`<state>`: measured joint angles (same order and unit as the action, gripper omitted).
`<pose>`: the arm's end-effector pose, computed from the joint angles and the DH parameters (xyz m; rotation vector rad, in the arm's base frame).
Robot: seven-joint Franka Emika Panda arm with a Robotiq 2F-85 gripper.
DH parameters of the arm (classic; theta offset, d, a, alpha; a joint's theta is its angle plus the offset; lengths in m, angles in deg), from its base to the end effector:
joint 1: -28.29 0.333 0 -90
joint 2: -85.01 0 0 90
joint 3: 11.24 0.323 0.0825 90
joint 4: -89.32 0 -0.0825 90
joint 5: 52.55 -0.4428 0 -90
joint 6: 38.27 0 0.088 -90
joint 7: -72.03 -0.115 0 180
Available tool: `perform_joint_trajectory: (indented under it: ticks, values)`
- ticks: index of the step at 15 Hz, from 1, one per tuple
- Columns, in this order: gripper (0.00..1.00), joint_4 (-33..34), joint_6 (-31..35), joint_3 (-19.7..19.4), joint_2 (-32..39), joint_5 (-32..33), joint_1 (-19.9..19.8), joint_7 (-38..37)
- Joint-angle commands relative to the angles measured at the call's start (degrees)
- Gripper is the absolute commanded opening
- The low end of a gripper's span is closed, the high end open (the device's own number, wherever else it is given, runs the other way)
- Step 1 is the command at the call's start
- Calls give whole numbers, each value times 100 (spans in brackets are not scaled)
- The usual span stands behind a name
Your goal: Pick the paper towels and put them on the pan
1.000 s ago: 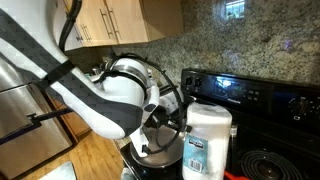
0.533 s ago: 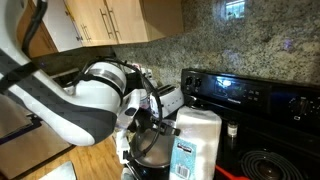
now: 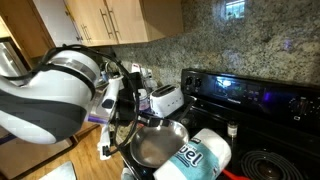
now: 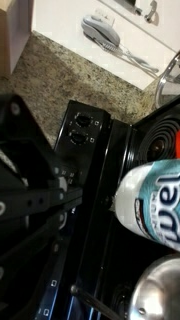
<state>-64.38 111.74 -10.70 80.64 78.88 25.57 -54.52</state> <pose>0.4173 -0.0019 0.1927 2.4629 -0.0840 1.1333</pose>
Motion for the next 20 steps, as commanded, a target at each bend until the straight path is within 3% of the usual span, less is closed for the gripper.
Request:
perform_joint_trajectory:
  ticks: [1, 8, 9, 11, 17, 20]
  values:
    - [1, -479, -345, -83, -790, -145, 235, -37]
    - [4, -367, -132, -328, -690, -82, 390, 55]
    - [29, -367, -132, -333, -690, -82, 393, 55]
    - [36, -83, -26, -415, -270, -111, 370, 139]
    - [80, 953, 279, -426, 1282, -239, 158, 330]
    - [99, 1547, 419, -298, 2067, -547, -52, 845]
